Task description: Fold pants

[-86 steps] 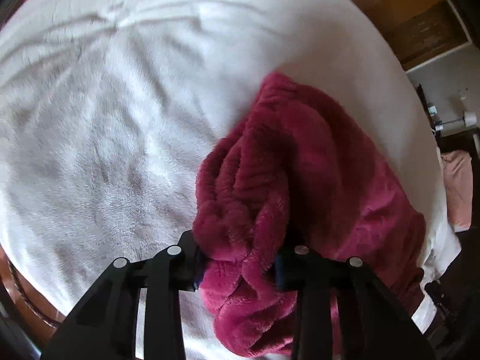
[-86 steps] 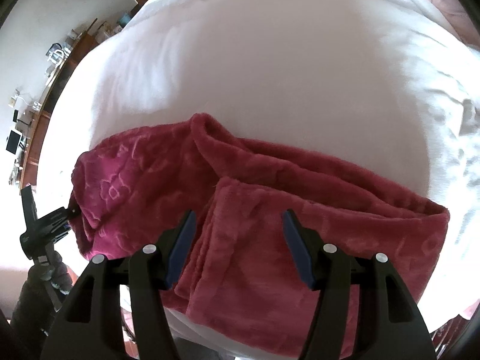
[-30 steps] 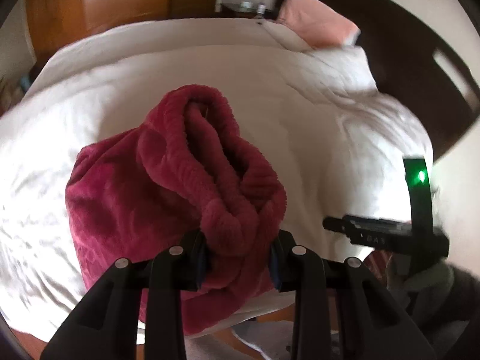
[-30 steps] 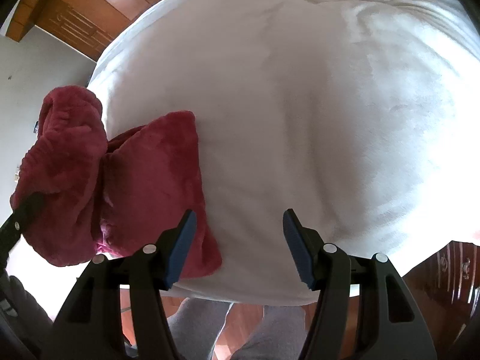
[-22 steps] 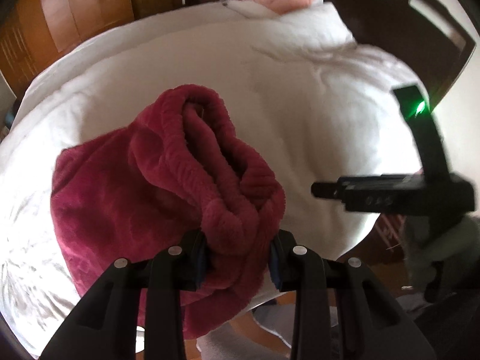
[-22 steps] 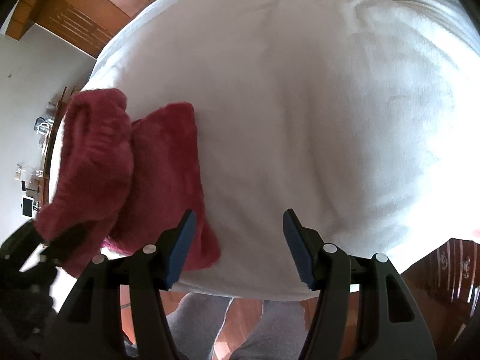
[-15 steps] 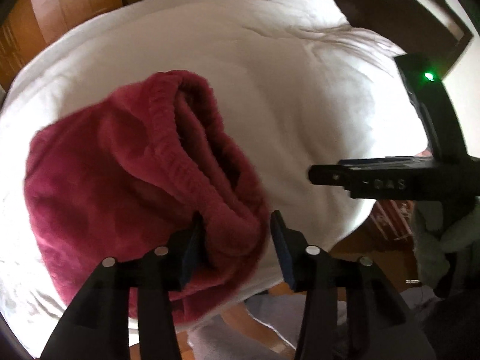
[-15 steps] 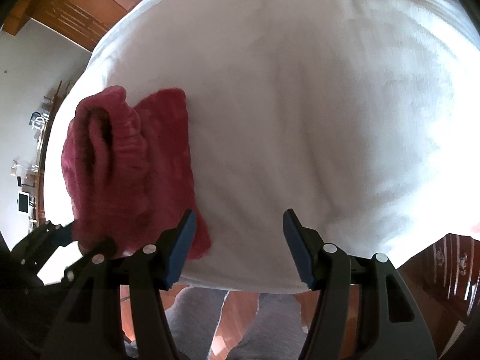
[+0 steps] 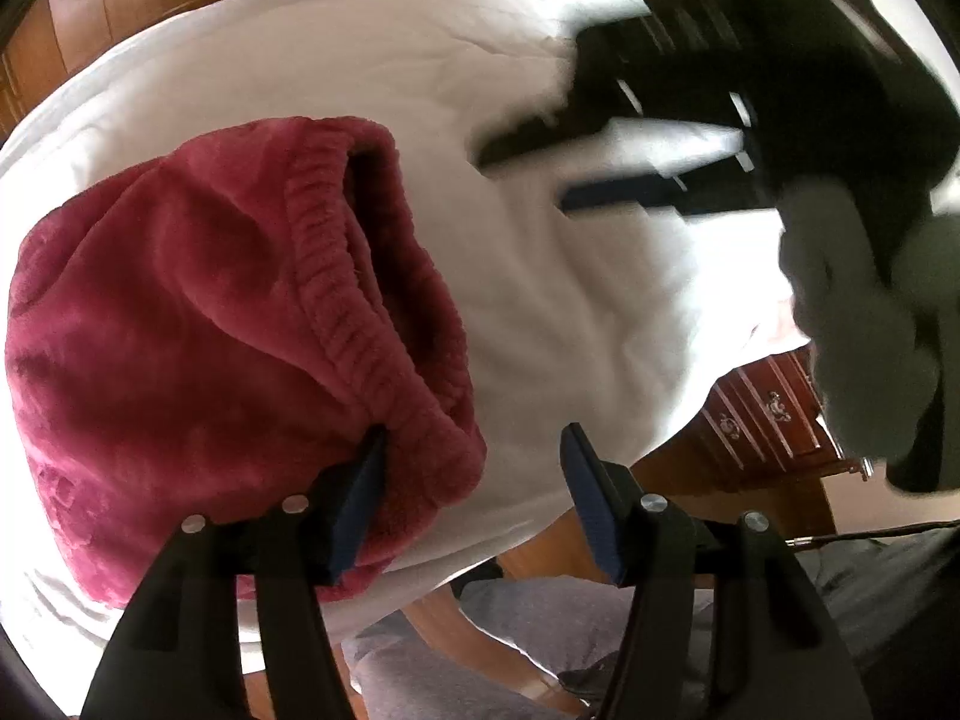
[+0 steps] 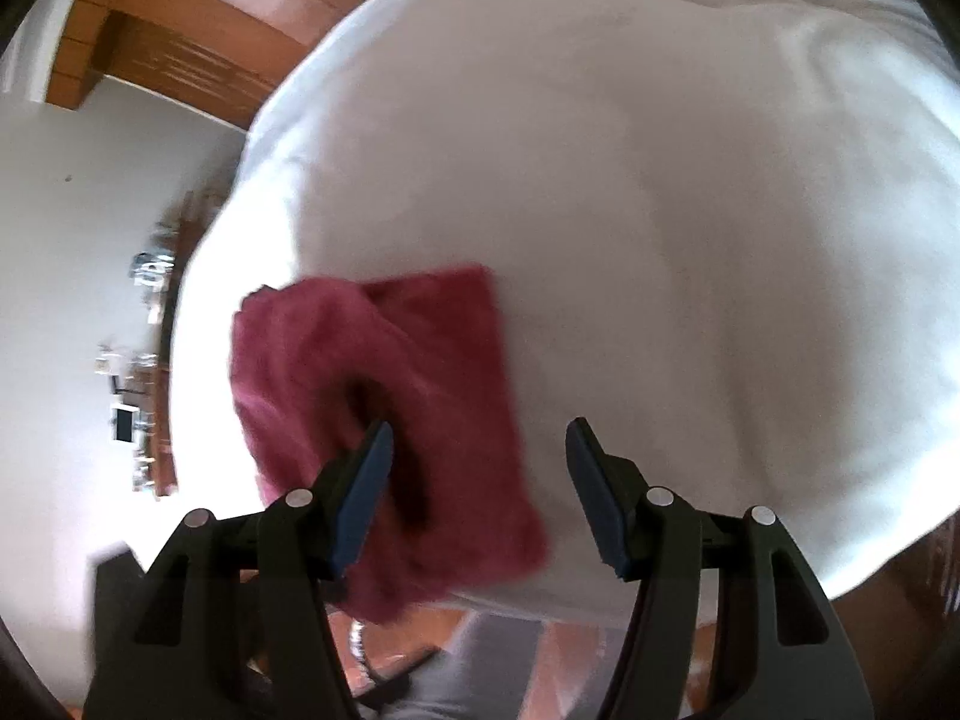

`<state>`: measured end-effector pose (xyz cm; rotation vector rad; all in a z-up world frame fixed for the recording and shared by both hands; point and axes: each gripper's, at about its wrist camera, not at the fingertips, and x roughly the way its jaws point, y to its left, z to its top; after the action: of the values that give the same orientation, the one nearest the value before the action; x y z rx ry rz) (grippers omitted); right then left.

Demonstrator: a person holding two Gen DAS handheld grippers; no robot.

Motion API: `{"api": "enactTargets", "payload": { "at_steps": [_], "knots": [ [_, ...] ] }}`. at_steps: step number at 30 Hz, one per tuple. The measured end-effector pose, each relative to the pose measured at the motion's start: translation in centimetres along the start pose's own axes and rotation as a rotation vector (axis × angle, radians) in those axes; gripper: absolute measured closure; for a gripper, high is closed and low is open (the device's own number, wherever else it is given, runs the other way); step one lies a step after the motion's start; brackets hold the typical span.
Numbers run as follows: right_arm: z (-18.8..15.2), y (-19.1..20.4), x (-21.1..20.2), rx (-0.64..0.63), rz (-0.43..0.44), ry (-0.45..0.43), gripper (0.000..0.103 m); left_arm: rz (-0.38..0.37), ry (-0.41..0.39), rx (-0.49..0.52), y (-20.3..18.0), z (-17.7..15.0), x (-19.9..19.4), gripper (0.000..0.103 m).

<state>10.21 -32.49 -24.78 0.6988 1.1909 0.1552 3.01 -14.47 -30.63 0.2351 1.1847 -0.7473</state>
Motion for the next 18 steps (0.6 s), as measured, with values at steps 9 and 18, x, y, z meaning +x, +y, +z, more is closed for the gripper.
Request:
{"api": "enactTargets", "payload": {
  "at_steps": [9,18],
  "knots": [
    [3.3,5.5,5.6,-0.085,0.063,0.114,0.036,-0.036,-0.036,-0.039,1.2,-0.2,-0.5,0.042],
    [2.9,4.6,9.0,-0.163,-0.174,0.095,0.068,-0.102,-0.022,-0.026,2.0,-1.0,-0.5,0.042]
  ]
}}
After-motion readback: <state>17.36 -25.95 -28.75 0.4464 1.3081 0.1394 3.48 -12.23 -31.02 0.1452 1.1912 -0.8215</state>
